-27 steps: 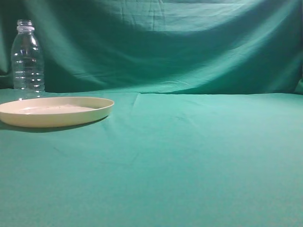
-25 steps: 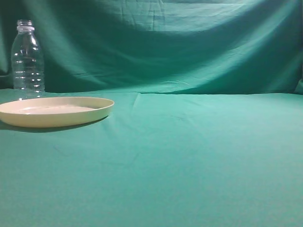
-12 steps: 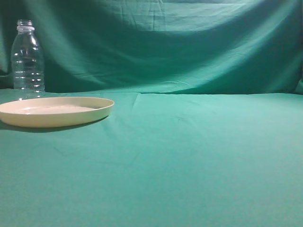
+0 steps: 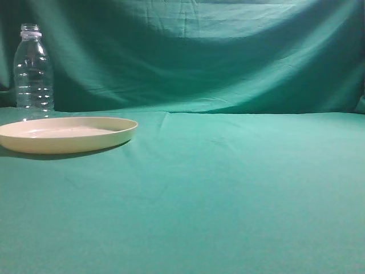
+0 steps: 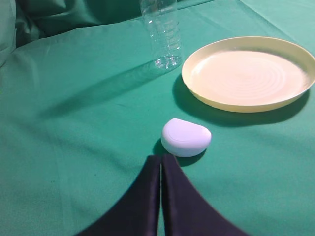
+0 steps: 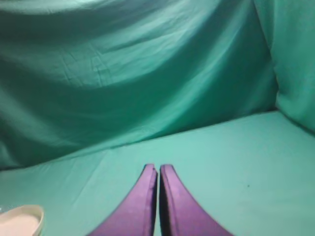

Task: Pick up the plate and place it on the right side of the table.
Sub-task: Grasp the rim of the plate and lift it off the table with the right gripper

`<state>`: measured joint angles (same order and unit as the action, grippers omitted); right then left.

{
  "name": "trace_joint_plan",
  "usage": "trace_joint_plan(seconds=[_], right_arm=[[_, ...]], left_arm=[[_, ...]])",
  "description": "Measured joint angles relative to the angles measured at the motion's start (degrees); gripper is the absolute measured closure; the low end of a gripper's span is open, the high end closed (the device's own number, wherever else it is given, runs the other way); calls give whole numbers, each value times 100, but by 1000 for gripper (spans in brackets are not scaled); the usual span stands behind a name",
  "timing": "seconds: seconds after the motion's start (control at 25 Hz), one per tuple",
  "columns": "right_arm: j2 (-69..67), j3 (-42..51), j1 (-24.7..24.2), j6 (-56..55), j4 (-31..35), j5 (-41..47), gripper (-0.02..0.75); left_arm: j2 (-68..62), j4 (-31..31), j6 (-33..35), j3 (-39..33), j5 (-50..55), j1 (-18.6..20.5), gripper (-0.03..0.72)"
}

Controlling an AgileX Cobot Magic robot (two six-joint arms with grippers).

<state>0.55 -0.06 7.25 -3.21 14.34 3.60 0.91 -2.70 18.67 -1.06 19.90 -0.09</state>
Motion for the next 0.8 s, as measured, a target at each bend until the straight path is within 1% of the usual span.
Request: trace_joint_plan(seconds=[0.08, 0.16, 0.28, 0.4, 0.52, 0.64, 0.72, 0.8], right_arm=[[-231, -419, 0, 79, 9, 537, 738], [-685, -966, 0, 386, 9, 1068, 738], [-1659, -1707, 0, 825, 34, 1901, 738], [-2570, -2301, 0, 943, 153, 2428, 738], [-3320, -2678, 0, 1048, 602, 2731, 738], [-4018, -3015, 0, 1777, 1184, 2829, 738], [-4570, -3347, 0, 2514, 1671, 3121, 738], [-5156, -3728, 0, 2841, 1898, 3445, 738]], left_arm=[[0, 0, 0, 0, 0, 0, 688], [0, 0, 0, 0, 0, 0, 688], [0, 0, 0, 0, 0, 0, 688], [0, 0, 0, 0, 0, 0, 688], [0, 0, 0, 0, 0, 0, 688], [0, 0, 0, 0, 0, 0, 688], [0, 0, 0, 0, 0, 0, 688], [0, 0, 0, 0, 0, 0, 688]])
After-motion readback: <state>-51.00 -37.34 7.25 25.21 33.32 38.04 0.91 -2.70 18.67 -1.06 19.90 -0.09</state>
